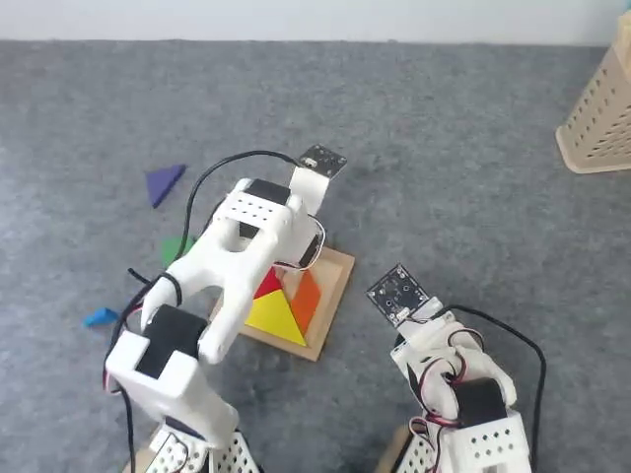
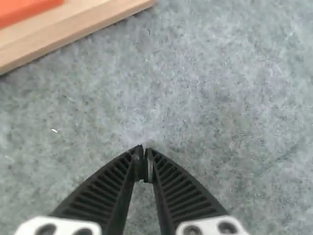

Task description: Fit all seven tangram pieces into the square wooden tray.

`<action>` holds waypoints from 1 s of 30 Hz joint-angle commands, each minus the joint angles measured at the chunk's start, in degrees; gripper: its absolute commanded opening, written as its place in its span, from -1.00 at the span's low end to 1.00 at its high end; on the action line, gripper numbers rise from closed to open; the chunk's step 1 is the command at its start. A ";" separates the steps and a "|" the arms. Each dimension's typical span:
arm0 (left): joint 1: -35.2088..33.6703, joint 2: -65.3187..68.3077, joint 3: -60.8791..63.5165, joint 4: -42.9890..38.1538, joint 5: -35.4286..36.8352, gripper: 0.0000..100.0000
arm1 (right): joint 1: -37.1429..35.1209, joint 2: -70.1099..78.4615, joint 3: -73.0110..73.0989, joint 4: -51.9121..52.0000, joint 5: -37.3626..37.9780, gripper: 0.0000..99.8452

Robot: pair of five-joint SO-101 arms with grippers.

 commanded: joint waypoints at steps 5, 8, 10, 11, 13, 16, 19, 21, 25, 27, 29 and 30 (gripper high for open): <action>0.97 0.26 0.22 2.02 1.49 -0.97 | 0.04 -0.84 1.05 0.31 -0.35 -0.98; 2.90 0.26 0.40 1.93 1.32 -0.94 | 0.04 -0.84 1.05 0.31 -0.35 -0.98; 4.13 -0.09 0.48 1.76 1.23 -0.90 | 0.04 -0.84 1.05 0.31 -0.35 -0.98; 4.66 -0.79 0.92 1.41 1.23 -0.90 | 0.04 -0.84 1.05 0.31 -0.35 -0.98; 5.10 -3.78 3.30 -1.05 1.23 -0.89 | 0.04 -0.84 1.05 0.31 -0.35 -0.98; 4.13 -8.70 6.73 -3.25 1.23 -0.88 | 0.04 -0.84 1.05 0.31 -0.35 -0.98; 2.81 -11.08 7.43 -3.25 1.14 -0.81 | 0.04 -0.84 1.05 0.31 -0.35 -0.98; 2.55 -11.25 7.43 -3.25 0.70 -0.77 | 0.04 -0.84 1.05 0.31 -0.35 -0.98; 2.37 -11.78 7.52 -3.25 -0.79 -0.76 | 0.04 -0.84 1.05 0.31 -0.35 -0.98; 2.20 -11.78 7.34 -3.43 -0.79 -0.77 | 0.04 -0.84 1.05 0.31 -0.35 -0.98; 2.20 -11.60 7.34 -3.52 -0.88 -0.77 | 0.04 -0.84 1.05 0.31 -0.35 -0.98; 2.20 -11.60 7.34 -3.60 -0.88 -0.77 | 0.04 -0.84 1.05 0.31 -0.35 -0.98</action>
